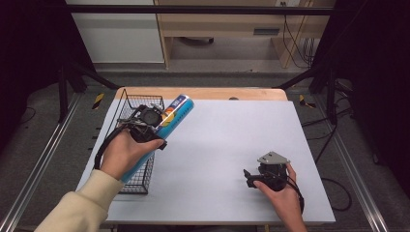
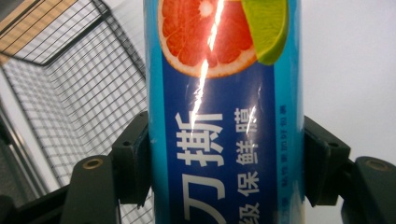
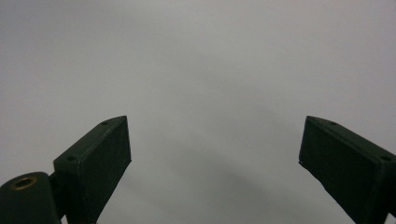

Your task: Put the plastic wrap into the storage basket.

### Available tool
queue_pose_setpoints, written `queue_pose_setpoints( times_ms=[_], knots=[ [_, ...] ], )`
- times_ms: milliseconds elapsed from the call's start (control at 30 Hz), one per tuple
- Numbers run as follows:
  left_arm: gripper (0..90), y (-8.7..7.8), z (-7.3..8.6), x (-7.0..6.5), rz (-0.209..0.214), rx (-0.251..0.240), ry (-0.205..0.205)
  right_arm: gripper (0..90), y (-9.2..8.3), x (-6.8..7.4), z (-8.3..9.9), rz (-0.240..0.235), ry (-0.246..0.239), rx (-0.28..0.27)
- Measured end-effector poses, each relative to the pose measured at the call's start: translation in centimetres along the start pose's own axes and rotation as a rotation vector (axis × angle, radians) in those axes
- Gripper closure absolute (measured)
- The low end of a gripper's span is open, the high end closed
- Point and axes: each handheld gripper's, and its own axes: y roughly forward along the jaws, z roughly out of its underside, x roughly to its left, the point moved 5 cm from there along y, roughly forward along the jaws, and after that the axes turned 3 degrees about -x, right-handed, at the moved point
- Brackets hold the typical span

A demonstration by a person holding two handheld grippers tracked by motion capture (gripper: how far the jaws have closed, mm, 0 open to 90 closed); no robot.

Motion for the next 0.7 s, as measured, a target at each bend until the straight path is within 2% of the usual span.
queue_pose_setpoints(
  times_ms=[200,300,700],
  knots=[
    [31.8,-0.4,1.5,0.8,-0.025,0.006,-0.034,9.5,-0.2,0.4,-0.2,0.001,-0.019,-0.006],
    [31.8,-0.7,2.2,1.1,-0.024,0.002,-0.043,9.4,-0.3,0.3,-0.3,0.004,-0.018,-0.008],
    [31.8,-1.0,2.1,1.3,-0.028,0.0,-0.035,9.4,-0.1,0.2,-0.1,0.005,-0.017,-0.001]
  ],
)
